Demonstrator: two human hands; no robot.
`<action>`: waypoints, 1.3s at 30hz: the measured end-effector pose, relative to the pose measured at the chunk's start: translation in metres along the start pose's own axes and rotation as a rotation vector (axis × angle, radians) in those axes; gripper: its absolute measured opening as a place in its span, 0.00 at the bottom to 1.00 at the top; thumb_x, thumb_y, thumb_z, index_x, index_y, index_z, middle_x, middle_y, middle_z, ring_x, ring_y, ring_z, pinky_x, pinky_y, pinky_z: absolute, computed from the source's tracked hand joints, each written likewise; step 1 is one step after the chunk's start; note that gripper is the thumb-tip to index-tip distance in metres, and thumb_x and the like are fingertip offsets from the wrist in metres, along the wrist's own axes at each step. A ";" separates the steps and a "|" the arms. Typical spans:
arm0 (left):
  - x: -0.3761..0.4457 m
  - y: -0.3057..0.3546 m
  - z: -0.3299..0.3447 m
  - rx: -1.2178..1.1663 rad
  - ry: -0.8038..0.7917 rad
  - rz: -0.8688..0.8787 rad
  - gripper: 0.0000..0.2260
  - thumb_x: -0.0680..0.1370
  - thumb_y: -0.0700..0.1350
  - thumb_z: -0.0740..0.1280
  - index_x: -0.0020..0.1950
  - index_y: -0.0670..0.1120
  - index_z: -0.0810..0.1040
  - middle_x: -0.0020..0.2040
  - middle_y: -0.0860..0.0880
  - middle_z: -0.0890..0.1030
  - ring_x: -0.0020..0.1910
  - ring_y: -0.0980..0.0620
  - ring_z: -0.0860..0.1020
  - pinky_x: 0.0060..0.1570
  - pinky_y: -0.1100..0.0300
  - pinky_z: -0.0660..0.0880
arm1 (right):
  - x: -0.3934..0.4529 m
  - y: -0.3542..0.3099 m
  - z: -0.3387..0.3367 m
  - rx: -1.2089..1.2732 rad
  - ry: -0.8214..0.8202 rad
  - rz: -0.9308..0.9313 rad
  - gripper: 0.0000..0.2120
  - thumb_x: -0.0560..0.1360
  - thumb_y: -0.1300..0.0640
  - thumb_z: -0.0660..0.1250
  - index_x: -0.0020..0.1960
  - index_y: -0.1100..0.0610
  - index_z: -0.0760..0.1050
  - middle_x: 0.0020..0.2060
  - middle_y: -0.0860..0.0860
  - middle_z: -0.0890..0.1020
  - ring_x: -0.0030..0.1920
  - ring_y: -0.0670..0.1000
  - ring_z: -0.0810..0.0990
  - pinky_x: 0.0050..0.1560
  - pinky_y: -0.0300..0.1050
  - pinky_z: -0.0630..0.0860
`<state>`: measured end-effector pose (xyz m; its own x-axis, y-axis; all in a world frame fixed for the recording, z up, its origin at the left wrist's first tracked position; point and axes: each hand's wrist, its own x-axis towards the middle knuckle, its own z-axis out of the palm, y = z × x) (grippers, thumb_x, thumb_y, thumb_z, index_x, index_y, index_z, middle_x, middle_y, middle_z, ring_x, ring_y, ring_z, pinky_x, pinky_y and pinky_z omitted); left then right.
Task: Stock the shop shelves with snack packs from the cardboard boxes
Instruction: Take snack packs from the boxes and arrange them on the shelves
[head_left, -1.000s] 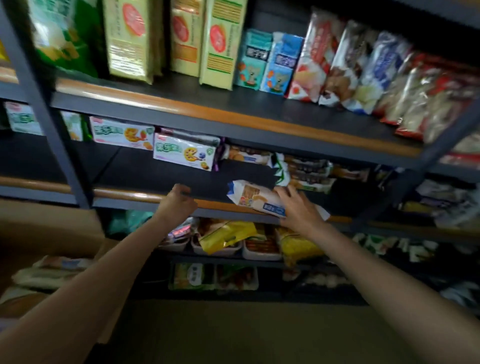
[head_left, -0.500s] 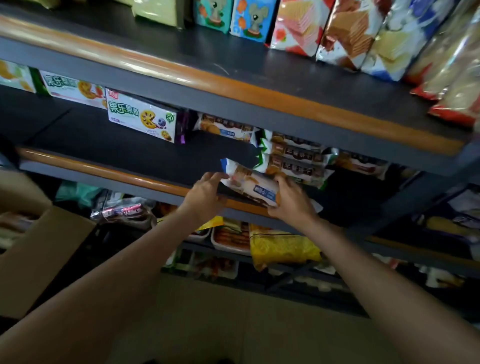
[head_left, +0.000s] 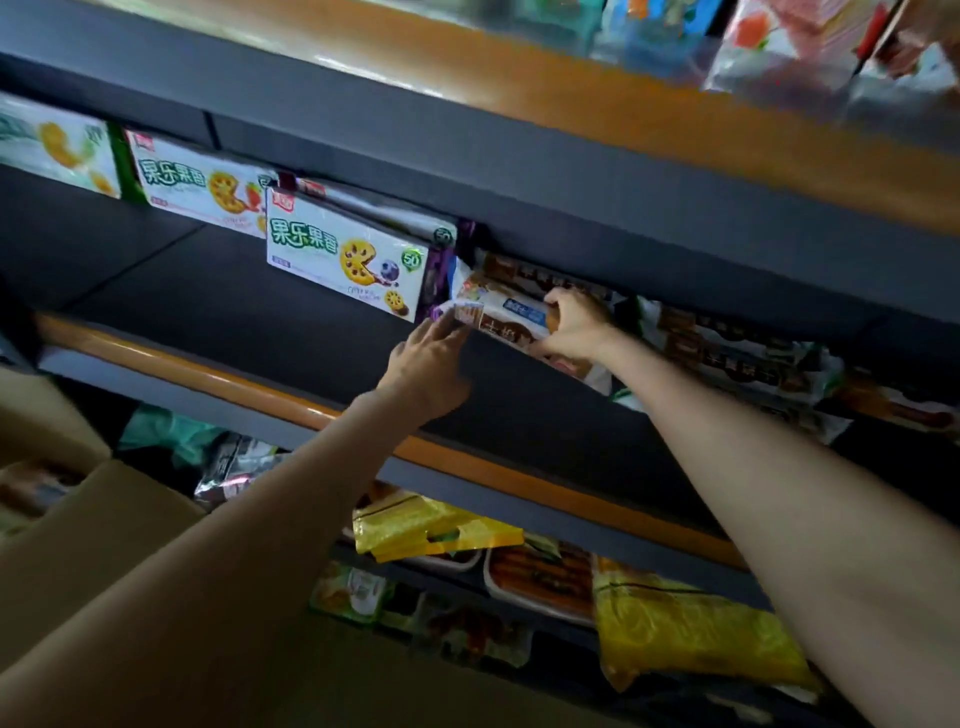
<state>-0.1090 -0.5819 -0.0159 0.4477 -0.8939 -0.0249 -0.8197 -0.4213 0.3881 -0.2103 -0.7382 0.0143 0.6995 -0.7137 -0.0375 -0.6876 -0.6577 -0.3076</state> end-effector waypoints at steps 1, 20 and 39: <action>0.008 -0.002 0.004 0.010 -0.025 0.006 0.33 0.76 0.46 0.64 0.77 0.50 0.50 0.78 0.51 0.47 0.76 0.48 0.48 0.73 0.50 0.55 | 0.006 0.005 0.002 -0.001 -0.016 0.001 0.34 0.68 0.55 0.75 0.69 0.59 0.66 0.66 0.56 0.70 0.66 0.54 0.69 0.60 0.41 0.66; -0.125 0.002 -0.006 -0.303 0.438 -0.267 0.16 0.72 0.36 0.62 0.59 0.38 0.73 0.57 0.37 0.73 0.56 0.36 0.72 0.54 0.44 0.69 | -0.121 -0.042 0.022 -0.006 0.088 -0.230 0.24 0.73 0.61 0.66 0.67 0.60 0.66 0.67 0.58 0.63 0.68 0.58 0.64 0.67 0.53 0.63; -0.411 -0.303 -0.124 -0.089 -0.006 -0.824 0.14 0.79 0.42 0.59 0.63 0.39 0.68 0.57 0.40 0.77 0.55 0.40 0.76 0.53 0.52 0.71 | -0.177 -0.406 0.179 -0.131 -0.629 -0.541 0.19 0.78 0.53 0.61 0.66 0.56 0.66 0.66 0.56 0.64 0.68 0.58 0.60 0.65 0.51 0.63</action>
<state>0.0001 -0.0680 -0.0088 0.8904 -0.3049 -0.3381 -0.1982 -0.9281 0.3152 -0.0198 -0.3019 -0.0247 0.8909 -0.0497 -0.4514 -0.2157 -0.9211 -0.3242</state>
